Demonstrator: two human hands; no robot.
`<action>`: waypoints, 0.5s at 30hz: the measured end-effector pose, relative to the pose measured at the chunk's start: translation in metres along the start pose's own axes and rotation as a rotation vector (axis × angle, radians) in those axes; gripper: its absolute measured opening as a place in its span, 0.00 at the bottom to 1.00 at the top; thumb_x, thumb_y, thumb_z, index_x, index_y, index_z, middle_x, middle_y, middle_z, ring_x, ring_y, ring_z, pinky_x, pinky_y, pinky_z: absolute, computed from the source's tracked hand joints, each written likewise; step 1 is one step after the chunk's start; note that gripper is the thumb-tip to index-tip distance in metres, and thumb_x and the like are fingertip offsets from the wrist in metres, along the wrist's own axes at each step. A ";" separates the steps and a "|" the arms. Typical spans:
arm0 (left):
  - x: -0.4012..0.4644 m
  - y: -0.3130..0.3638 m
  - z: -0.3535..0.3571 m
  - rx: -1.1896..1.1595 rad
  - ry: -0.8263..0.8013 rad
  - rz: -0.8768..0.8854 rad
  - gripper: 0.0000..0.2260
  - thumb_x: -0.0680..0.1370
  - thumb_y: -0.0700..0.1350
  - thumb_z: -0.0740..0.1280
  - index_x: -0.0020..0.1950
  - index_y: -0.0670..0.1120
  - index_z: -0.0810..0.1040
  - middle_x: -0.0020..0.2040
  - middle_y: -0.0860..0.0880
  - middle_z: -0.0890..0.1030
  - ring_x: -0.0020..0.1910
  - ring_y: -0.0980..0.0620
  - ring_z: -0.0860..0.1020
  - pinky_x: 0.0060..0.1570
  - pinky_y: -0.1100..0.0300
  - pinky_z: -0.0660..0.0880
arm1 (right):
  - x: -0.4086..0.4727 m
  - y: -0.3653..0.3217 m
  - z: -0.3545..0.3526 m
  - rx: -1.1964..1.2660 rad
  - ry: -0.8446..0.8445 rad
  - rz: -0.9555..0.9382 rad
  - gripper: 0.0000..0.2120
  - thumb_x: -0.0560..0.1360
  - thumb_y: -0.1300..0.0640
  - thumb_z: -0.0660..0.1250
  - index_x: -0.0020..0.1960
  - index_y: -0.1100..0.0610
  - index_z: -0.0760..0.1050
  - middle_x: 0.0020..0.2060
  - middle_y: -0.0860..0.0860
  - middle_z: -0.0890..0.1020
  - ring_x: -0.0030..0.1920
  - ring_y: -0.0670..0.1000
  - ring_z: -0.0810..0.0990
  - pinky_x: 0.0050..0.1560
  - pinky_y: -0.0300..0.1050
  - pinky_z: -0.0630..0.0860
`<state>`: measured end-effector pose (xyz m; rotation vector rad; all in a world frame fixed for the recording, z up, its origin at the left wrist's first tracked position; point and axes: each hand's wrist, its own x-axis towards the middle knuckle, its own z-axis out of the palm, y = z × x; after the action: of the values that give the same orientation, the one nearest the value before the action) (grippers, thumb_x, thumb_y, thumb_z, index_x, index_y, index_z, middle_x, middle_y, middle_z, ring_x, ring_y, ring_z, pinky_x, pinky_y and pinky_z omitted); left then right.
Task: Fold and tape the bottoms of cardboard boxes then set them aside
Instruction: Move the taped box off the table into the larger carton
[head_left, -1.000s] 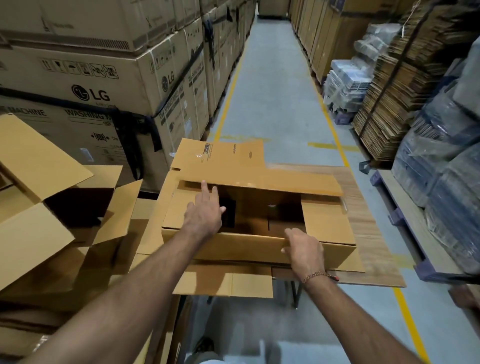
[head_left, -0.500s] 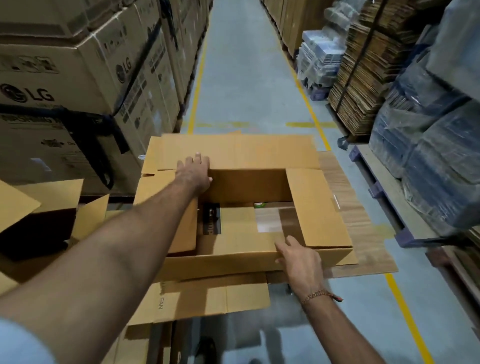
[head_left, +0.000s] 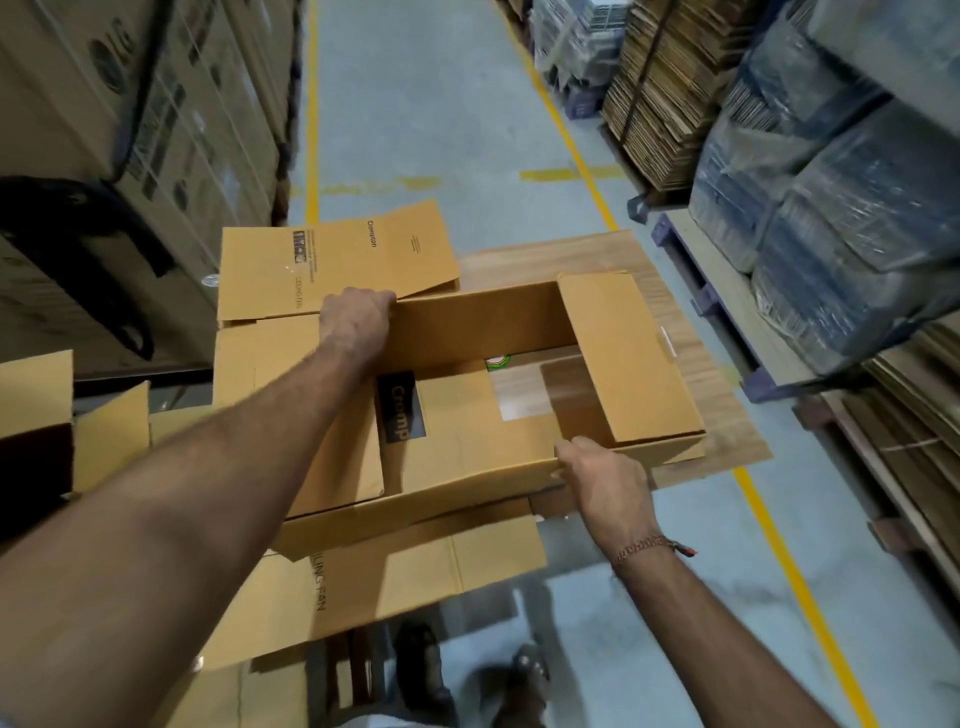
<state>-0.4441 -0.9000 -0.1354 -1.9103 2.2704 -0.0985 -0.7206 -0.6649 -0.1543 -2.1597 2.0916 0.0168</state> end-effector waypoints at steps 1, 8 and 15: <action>-0.003 0.000 -0.002 0.001 -0.007 -0.004 0.12 0.87 0.47 0.59 0.70 0.52 0.76 0.60 0.46 0.83 0.56 0.45 0.80 0.56 0.48 0.79 | -0.001 -0.002 -0.002 -0.002 0.004 0.005 0.08 0.77 0.56 0.73 0.44 0.49 0.74 0.36 0.46 0.74 0.31 0.51 0.79 0.30 0.42 0.62; -0.020 0.014 -0.001 0.007 -0.023 -0.047 0.29 0.80 0.42 0.69 0.79 0.46 0.62 0.77 0.40 0.69 0.75 0.40 0.68 0.77 0.39 0.62 | -0.003 -0.006 -0.012 -0.045 -0.025 0.043 0.04 0.81 0.57 0.67 0.50 0.48 0.74 0.43 0.46 0.78 0.38 0.50 0.82 0.34 0.41 0.65; -0.049 0.005 -0.055 -0.112 -0.036 -0.269 0.39 0.78 0.36 0.71 0.83 0.47 0.55 0.85 0.40 0.40 0.81 0.35 0.57 0.73 0.37 0.70 | 0.003 0.006 -0.026 -0.123 -0.235 -0.093 0.19 0.82 0.38 0.61 0.65 0.49 0.72 0.55 0.49 0.79 0.51 0.54 0.83 0.43 0.49 0.75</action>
<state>-0.4504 -0.8545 -0.0782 -2.2471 2.0234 0.0289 -0.7291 -0.6710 -0.1291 -2.1970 1.9043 0.3804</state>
